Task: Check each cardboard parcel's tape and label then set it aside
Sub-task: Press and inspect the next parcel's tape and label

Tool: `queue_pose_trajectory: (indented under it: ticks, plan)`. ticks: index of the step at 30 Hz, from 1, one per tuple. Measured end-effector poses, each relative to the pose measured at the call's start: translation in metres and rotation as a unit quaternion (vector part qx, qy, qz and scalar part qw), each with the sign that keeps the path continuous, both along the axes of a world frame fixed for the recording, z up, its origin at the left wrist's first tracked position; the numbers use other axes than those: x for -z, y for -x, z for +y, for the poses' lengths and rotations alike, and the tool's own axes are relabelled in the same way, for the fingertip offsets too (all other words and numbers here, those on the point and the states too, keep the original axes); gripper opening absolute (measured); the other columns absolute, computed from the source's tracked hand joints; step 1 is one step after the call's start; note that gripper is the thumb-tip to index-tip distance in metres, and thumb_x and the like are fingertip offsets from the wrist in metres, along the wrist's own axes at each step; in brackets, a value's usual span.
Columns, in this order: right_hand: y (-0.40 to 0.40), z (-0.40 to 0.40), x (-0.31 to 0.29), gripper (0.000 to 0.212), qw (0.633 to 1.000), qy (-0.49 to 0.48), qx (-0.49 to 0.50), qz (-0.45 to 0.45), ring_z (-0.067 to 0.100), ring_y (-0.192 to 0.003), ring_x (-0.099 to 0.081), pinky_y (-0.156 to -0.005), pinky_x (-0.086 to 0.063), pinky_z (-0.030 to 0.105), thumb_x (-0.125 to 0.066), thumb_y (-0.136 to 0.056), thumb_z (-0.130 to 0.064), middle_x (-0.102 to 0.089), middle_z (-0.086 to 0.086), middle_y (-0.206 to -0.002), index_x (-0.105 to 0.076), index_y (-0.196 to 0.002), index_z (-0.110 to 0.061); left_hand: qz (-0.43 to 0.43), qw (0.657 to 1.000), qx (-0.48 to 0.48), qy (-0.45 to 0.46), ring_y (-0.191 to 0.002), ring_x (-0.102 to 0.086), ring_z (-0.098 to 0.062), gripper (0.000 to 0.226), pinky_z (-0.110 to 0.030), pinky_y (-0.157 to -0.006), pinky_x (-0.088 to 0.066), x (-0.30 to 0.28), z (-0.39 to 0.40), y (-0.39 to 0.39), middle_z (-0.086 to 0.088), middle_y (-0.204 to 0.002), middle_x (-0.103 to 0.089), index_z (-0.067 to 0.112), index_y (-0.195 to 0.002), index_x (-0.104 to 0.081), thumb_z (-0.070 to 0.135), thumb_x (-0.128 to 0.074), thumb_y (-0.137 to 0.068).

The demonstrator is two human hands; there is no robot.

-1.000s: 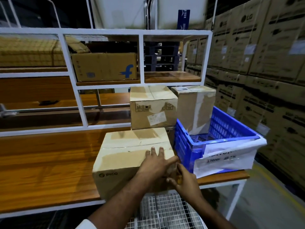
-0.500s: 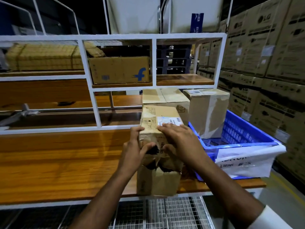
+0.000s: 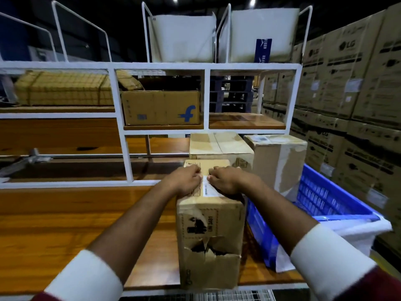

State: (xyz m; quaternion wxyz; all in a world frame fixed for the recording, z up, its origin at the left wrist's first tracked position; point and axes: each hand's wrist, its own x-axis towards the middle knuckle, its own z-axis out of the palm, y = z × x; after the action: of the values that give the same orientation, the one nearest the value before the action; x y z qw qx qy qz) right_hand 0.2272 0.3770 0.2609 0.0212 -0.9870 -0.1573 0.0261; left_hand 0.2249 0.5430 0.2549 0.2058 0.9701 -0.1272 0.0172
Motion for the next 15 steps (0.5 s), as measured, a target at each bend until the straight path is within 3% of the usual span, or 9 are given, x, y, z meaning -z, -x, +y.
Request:
queue_pose_trajectory:
  ticks: [4, 12, 15]
  plan:
    - [-0.032, 0.008, 0.003, 0.053, 1.000, -0.014, 0.008, -0.006, 0.027, -0.146, -0.028, -0.118, -0.012, 0.061, -0.021, -0.105, -0.042, -0.026, 0.003, -0.162, -0.029, -0.154, -0.024, -0.030, 0.997, 0.019, -0.069, -0.130, -0.046, -0.025, 0.038, -0.045, -0.110, -0.035, -0.004, -0.016, -0.032, -0.006, -0.145, -0.050, 0.021, -0.139, -0.049, 0.032, -0.037, -0.104]
    - [-0.050, 0.007, 0.018, 0.055, 0.998, -0.031, -0.019, -0.043, 0.021, -0.149, -0.021, -0.118, -0.010, 0.060, -0.019, -0.105, -0.039, -0.021, 0.005, -0.163, -0.023, -0.156, -0.020, -0.058, 0.990, 0.037, -0.124, -0.147, -0.026, -0.020, 0.047, -0.049, -0.120, -0.012, 0.011, -0.020, -0.051, -0.004, -0.159, -0.030, 0.018, -0.150, -0.032, 0.027, -0.031, -0.105]
    - [-0.046, 0.002, 0.006, 0.053, 1.000, -0.012, -0.012, -0.016, 0.021, -0.150, -0.020, -0.119, -0.002, 0.061, -0.020, -0.106, -0.041, -0.022, 0.001, -0.163, -0.026, -0.155, -0.021, -0.038, 0.993, 0.026, -0.108, -0.144, -0.032, -0.023, 0.043, -0.049, -0.119, -0.010, 0.002, -0.018, -0.046, -0.004, -0.155, -0.038, 0.020, -0.147, -0.041, 0.029, -0.031, -0.105]
